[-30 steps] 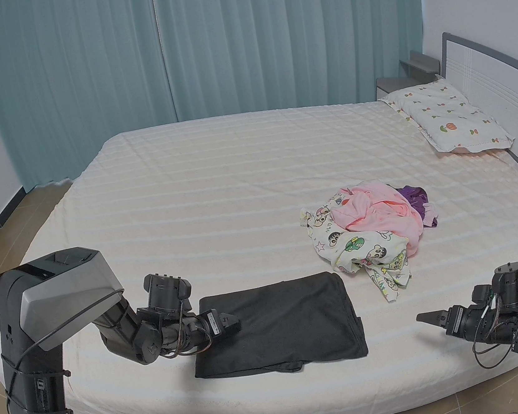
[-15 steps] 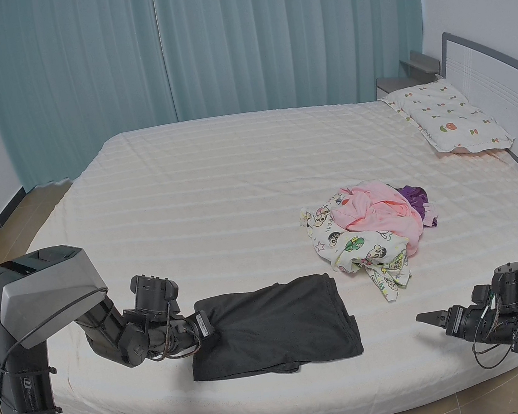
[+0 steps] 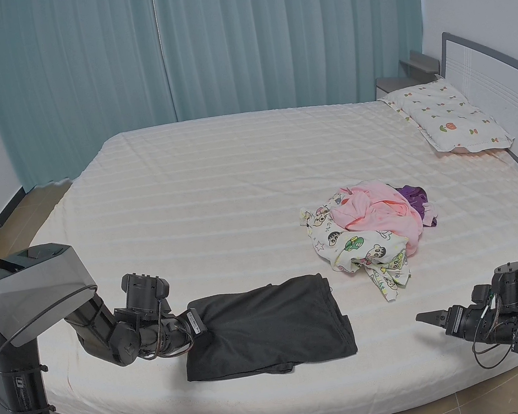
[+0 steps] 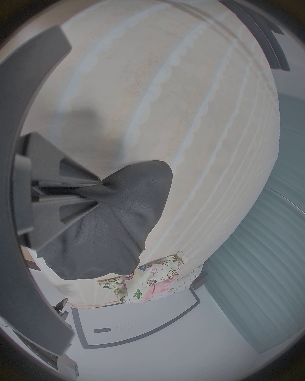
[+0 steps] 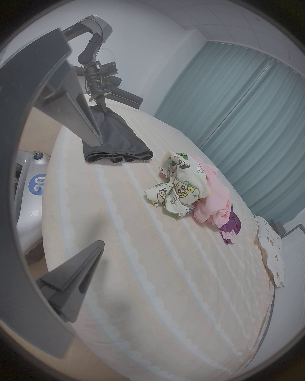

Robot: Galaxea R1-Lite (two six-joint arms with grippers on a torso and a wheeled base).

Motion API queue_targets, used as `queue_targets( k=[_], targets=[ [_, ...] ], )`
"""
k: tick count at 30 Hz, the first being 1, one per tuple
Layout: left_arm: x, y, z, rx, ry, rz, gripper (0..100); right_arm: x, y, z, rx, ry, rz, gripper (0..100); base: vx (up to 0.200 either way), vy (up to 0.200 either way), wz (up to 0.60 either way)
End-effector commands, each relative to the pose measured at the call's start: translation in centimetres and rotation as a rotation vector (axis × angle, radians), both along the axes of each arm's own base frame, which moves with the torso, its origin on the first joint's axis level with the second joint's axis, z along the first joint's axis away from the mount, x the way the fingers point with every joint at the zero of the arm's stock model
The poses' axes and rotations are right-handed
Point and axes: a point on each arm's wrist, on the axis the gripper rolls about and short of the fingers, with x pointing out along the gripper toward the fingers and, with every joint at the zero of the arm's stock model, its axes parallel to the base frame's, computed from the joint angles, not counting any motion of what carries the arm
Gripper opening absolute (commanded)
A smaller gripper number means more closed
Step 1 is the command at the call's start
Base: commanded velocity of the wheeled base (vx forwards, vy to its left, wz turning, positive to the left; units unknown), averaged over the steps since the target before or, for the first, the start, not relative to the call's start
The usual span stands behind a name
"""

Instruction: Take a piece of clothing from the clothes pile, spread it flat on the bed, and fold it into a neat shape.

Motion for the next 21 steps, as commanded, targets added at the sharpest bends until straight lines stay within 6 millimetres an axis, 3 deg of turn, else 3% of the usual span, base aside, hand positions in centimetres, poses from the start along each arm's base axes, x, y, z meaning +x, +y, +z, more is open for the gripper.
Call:
queue_targets(
  k=[1,8,21],
  targets=[
    [0.0,0.2,0.4,-0.004,-0.009,0.004,0,-0.3,0.1,0.1,0.001,-0.007,0.008,100,0.000,0.200,0.00],
    [-0.2,0.3,0.6,-0.017,-0.003,0.022,0,-0.4,0.4,0.2,0.002,-0.006,0.020,100,0.000,0.200,0.00],
    [-0.4,2.6,1.1,-0.038,0.008,0.067,0,-0.5,1.5,0.9,0.011,-0.037,0.065,100,0.000,0.200,0.00]
  ],
)
